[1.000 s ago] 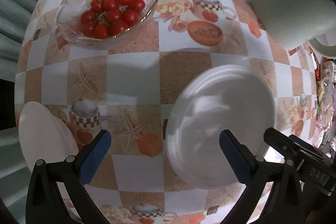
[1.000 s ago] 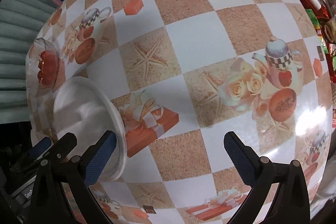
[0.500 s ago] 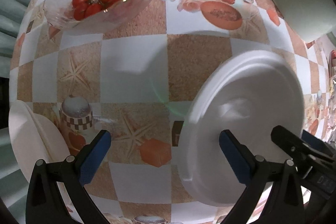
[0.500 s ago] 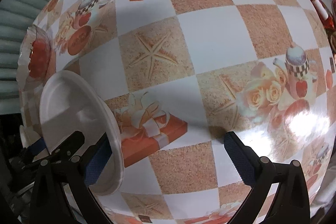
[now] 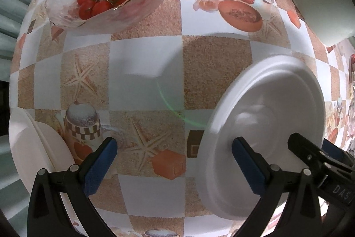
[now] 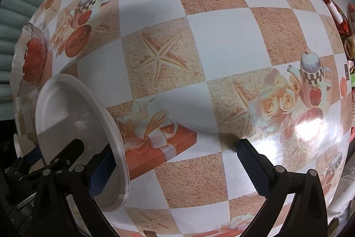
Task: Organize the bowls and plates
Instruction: 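Close both grippers on the second white plate rim and lift it, then carry the second white plate with both grippers toward the plate stack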
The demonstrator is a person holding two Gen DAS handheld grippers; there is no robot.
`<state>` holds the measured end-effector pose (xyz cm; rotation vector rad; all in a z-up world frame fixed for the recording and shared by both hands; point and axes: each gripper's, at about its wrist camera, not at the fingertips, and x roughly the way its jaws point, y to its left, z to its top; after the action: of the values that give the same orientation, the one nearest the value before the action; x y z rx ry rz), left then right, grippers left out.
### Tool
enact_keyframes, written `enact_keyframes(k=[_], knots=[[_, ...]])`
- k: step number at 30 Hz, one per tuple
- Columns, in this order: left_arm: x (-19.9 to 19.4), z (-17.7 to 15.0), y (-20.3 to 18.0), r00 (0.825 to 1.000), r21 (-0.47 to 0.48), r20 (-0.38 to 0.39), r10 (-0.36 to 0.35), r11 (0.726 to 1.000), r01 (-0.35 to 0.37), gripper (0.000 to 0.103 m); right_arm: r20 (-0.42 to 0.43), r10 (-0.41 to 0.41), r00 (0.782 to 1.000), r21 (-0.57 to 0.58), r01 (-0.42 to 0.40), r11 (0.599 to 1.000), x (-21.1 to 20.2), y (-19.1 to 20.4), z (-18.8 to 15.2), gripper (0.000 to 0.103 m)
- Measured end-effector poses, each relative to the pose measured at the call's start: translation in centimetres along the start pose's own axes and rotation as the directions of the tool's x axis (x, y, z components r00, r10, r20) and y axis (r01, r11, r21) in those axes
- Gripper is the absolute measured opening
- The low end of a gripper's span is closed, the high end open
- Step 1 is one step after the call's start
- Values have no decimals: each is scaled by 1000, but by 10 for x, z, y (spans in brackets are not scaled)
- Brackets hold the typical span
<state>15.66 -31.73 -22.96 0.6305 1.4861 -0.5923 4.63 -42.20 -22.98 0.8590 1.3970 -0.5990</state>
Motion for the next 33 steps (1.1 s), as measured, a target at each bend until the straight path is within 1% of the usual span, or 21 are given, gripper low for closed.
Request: enact_keyframes(k=[2, 4, 9, 11, 13, 15, 17, 18, 19, 21, 22, 23, 24, 26, 27, 30, 33], knots=[[2, 5, 2, 1000, 13, -12, 2, 1000, -1, 103, 3, 3, 1000, -10, -3, 1000, 1, -1, -3, 103], [1, 9, 1, 1000, 19, 1, 1, 1000, -1, 103, 6, 7, 1000, -23, -7, 1000, 2, 0, -5, 103], [1, 6, -1, 1000, 21, 8, -3, 1000, 3, 100, 18, 51, 999, -24, -50, 998, 3, 0, -12, 102], [-1, 7, -4, 1000, 34, 14, -3, 999, 2, 96, 31, 55, 998, -43, -53, 998, 1, 2, -14, 96], [-5, 0, -6, 1000, 44, 22, -2, 999, 1, 93, 41, 59, 997, -64, -57, 996, -4, 2, -22, 86], [-9, 2, -7, 1000, 44, 22, -5, 999, 4, 90, 40, 68, 997, -73, -65, 995, -4, 4, -23, 83], [-11, 2, -11, 1000, 59, 24, -8, 998, 7, 84, 38, 87, 995, -73, -84, 994, -5, 5, -23, 80], [-14, 1, -17, 1000, 78, 26, -10, 997, 8, 82, 42, 108, 993, -74, -105, 992, -7, 5, -24, 73], [-15, 0, -22, 1000, 102, 25, -14, 995, 12, 78, 41, 127, 991, -78, -123, 989, -8, 6, -23, 61], [-18, -2, -34, 999, 144, 22, -34, 989, 31, 72, 14, 189, 982, -91, -187, 978, -9, 11, -24, 47], [-20, -4, -41, 999, 164, 20, -48, 985, 44, 66, -2, 223, 975, -95, -222, 970, -7, 14, -25, 41], [-21, -6, -46, 998, 179, 15, -63, 982, 59, 62, -12, 255, 967, -96, -255, 962, -6, 17, -28, 38], [-23, -9, -53, 997, 195, 9, -81, 978, 78, 62, -14, 263, 965, -98, -263, 960, -6, 19, -30, 38], [-25, -12, -60, 998, 212, 23, -52, 976, 46, 62, -2, 236, 972, -105, -234, 966, -7, 21, -37, 38], [-26, -13, -61, 998, 214, 26, -54, 976, 47, 62, -5, 243, 970, -99, -242, 965, -8, 22, -35, 38], [-25, -17, -58, 994, 190, -2, -106, 976, 105, 62, -12, 276, 961, -76, -276, 958, -7, 12, -38, 38], [-27, -24, -61, 996, 205, 14, -85, 976, 81, 62, -7, 277, 961, -78, -277, 958, -12, 8, -44, 38]])
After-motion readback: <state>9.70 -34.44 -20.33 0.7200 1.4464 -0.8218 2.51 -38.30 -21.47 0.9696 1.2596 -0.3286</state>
